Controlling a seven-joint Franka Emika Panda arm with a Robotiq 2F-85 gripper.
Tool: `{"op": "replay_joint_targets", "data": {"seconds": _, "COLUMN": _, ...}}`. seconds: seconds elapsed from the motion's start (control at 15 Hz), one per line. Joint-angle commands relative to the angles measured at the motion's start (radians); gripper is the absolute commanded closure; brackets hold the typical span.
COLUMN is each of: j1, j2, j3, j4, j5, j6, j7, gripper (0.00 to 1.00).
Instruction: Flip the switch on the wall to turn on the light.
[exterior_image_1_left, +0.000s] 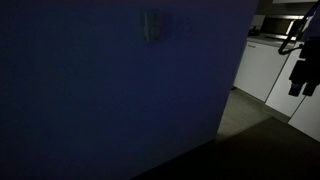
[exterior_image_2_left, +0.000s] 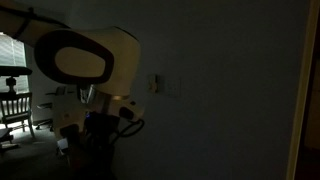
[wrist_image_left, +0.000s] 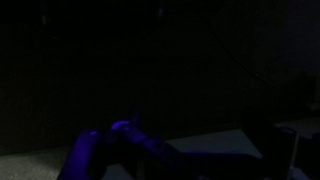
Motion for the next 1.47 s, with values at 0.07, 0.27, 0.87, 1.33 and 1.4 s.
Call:
{"op": "replay_joint_targets", "data": {"seconds": 0.07, "j1": -0.019, "j2": 0.005, "j3": 0.022, "j4": 0.004, "j5": 0.0, "j6": 0.002, "j7": -0.004, "gripper": 0.0}}
{"op": "replay_joint_targets", "data": {"seconds": 0.27, "j1": -0.02, "j2": 0.015, "j3": 0.049, "j4": 0.014, "j5": -0.043, "j6": 0.018, "j7": 0.006, "gripper": 0.0}}
{"op": "replay_joint_targets", "data": {"seconds": 0.87, "j1": -0.003, "j2": 0.029, "j3": 0.106, "j4": 0.042, "j5": -0.151, "j6": 0.114, "j7": -0.011, "gripper": 0.0}}
{"op": "replay_joint_targets", "data": {"seconds": 1.33, "j1": 0.017, "j2": 0.057, "j3": 0.129, "j4": 0.1, "j5": -0.241, "j6": 0.194, "j7": -0.061, "gripper": 0.0}}
{"op": "replay_joint_targets", "data": {"seconds": 1.4, "j1": 0.022, "j2": 0.063, "j3": 0.13, "j4": 0.109, "j5": -0.252, "j6": 0.208, "j7": -0.075, "gripper": 0.0}}
